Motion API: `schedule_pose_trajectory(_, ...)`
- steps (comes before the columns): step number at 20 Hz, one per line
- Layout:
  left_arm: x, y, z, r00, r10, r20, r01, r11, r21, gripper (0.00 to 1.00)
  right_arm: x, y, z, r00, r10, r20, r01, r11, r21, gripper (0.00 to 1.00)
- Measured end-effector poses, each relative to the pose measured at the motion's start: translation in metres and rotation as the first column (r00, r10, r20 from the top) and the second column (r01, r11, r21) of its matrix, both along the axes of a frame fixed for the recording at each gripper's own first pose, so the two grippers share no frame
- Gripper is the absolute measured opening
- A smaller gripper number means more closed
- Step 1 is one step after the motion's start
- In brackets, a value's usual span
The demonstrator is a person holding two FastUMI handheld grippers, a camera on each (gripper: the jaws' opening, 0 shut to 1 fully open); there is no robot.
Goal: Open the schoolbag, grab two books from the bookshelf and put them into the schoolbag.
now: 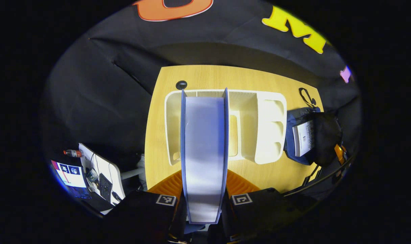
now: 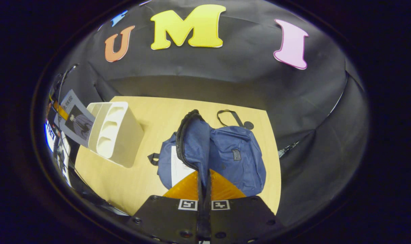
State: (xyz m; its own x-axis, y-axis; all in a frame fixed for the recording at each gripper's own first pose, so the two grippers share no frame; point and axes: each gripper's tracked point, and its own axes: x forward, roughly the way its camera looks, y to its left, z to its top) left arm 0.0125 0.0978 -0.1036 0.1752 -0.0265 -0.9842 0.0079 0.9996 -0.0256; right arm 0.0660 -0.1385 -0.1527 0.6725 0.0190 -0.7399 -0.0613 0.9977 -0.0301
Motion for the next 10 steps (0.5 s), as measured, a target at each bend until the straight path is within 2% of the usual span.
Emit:
schedule_pose_trajectory(5, -0.015, 0.002, 0.051, 0.995, 0.025, 0.092, -0.020, 0.999, -0.045, 0.45, -0.002, -0.001, 0.000, 1.000, -0.001, 0.009, 0.001, 1.000, 0.000, 0.00)
schedule_pose_trajectory(10, -0.017, -0.033, 0.087, 0.985, 0.049, 0.165, -0.018, 0.982, -0.186, 0.44, -0.006, -0.003, 0.000, 1.000, -0.006, 0.017, 0.006, 1.000, -0.002, 0.00)
